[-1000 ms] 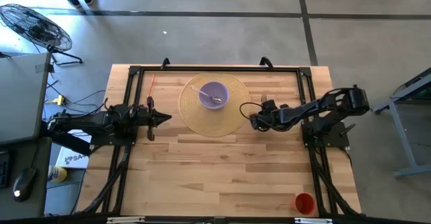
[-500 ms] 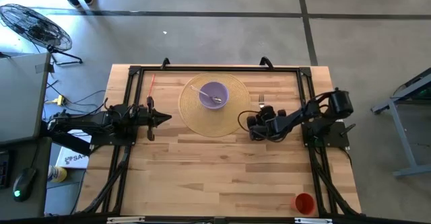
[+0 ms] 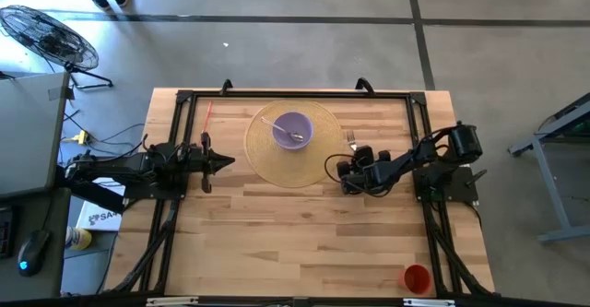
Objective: Pick & Place Utensil
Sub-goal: Put the silver fork on the purple bowl
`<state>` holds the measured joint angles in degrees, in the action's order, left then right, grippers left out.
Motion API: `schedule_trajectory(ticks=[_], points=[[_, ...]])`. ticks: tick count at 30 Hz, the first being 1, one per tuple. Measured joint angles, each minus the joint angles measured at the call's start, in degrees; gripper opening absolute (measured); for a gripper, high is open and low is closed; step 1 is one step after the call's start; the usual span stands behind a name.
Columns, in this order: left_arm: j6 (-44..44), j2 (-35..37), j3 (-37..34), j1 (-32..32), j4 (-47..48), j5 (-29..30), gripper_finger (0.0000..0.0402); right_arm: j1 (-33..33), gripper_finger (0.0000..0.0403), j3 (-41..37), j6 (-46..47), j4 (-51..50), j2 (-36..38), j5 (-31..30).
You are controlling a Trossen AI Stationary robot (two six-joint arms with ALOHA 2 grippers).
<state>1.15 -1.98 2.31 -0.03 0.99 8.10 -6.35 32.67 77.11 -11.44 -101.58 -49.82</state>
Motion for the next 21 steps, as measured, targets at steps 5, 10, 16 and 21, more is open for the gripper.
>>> schedule_trajectory(ticks=[5,10,16,21], points=[[0.02,-0.02,-0.02,0.02,0.00,0.00,0.0001,0.00,0.0025,-0.13,-1.50,-2.23,3.53,2.36],[0.01,-0.02,0.00,0.01,0.00,0.02,0.0001,-0.24,0.0010,1.13,-11.98,-3.82,12.21,8.06],[0.01,-0.02,-0.01,0.01,0.00,0.00,0.0001,0.00,0.0012,11.76,-25.12,-9.44,16.09,10.66],[0.01,-0.02,0.00,0.02,-0.01,-0.01,0.0001,2.88,0.0010,25.26,-35.35,-15.52,13.64,17.28]])
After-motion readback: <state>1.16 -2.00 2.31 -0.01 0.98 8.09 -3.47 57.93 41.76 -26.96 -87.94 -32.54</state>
